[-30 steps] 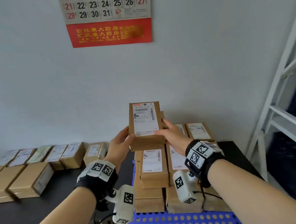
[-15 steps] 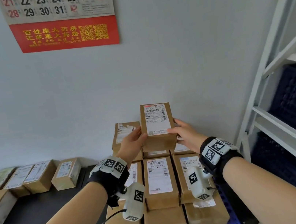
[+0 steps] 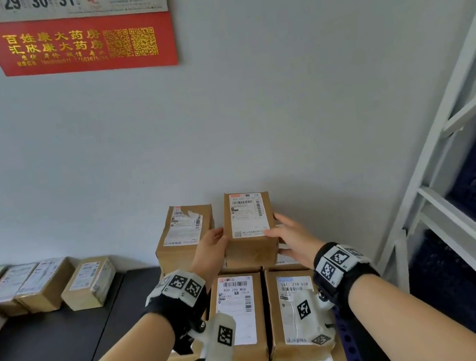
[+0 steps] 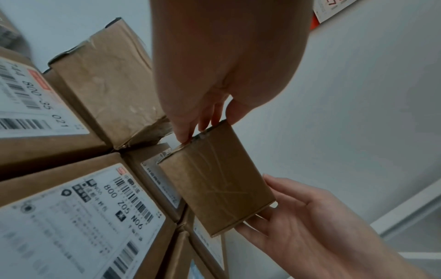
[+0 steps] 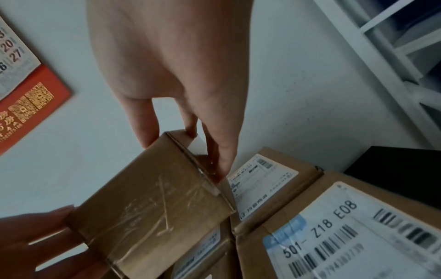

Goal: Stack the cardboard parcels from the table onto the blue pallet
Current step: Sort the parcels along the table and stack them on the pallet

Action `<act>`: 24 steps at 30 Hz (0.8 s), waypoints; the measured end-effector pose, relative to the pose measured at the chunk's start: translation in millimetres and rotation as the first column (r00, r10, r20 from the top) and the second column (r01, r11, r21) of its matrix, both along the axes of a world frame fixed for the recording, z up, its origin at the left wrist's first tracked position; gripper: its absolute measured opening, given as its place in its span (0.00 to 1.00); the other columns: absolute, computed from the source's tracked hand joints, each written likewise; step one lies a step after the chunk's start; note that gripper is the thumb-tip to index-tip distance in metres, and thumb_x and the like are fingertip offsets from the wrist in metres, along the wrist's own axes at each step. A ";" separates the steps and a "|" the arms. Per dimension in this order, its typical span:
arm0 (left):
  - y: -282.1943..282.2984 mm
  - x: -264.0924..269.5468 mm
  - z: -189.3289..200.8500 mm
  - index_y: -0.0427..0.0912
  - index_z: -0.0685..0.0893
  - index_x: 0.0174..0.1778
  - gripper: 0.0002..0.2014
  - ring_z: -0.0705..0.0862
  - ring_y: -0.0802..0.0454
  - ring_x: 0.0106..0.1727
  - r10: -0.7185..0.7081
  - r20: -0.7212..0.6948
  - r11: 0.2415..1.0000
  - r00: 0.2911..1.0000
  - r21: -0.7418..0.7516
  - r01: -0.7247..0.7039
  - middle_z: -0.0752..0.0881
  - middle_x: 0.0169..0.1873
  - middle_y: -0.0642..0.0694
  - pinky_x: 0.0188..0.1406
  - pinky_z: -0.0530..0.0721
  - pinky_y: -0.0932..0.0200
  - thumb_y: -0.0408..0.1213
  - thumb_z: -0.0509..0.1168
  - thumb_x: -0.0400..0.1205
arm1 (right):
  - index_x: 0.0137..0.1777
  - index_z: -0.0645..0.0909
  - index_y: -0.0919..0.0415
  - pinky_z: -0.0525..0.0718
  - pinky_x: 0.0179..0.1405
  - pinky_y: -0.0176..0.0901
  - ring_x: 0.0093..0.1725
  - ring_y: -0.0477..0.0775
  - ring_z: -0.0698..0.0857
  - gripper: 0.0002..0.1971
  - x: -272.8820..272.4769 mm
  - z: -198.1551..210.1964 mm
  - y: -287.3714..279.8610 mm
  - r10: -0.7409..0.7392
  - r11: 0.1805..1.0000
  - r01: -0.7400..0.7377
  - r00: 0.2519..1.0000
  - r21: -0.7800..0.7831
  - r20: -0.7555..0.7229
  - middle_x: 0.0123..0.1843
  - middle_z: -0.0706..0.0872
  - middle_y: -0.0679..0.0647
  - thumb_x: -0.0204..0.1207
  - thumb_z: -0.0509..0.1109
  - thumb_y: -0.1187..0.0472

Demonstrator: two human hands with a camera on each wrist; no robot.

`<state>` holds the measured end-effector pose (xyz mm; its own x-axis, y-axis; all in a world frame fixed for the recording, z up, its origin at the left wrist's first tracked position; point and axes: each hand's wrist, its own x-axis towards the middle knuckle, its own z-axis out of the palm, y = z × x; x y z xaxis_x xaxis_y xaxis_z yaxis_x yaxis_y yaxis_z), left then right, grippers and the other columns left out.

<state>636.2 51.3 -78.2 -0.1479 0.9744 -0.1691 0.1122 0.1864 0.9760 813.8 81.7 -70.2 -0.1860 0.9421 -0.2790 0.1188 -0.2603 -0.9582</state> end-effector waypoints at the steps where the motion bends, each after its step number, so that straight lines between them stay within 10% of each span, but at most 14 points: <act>1: -0.1 -0.1 -2.2 0.37 0.70 0.73 0.18 0.82 0.45 0.62 0.008 -0.004 1.000 1.000 -0.007 -0.008 0.81 0.64 0.40 0.65 0.80 0.47 0.33 0.55 0.86 | 0.78 0.67 0.49 0.80 0.59 0.49 0.60 0.50 0.82 0.28 -1.0 -3.0 2.2 0.007 1.000 -0.007 1.000 -0.006 -0.011 0.62 0.86 0.50 0.79 0.66 0.67; 17: -7.8 -8.2 1.3 0.40 0.69 0.74 0.19 0.78 0.51 0.68 -0.052 -0.179 0.996 0.982 0.060 0.064 0.79 0.68 0.47 0.69 0.77 0.51 0.31 0.55 0.86 | 0.79 0.65 0.56 0.78 0.68 0.56 0.63 0.52 0.80 0.28 -15.3 -17.1 13.1 0.005 0.999 -0.004 1.000 -0.052 0.007 0.67 0.81 0.52 0.79 0.68 0.63; 24: -15.4 -14.4 5.9 0.43 0.67 0.77 0.23 0.75 0.69 0.39 -0.068 -0.278 0.983 0.958 0.144 0.111 0.77 0.53 0.62 0.41 0.75 0.72 0.27 0.55 0.85 | 0.76 0.67 0.58 0.78 0.50 0.45 0.56 0.51 0.79 0.23 -23.9 -14.5 3.9 0.017 0.998 -0.016 1.000 -0.066 0.012 0.67 0.80 0.52 0.82 0.65 0.59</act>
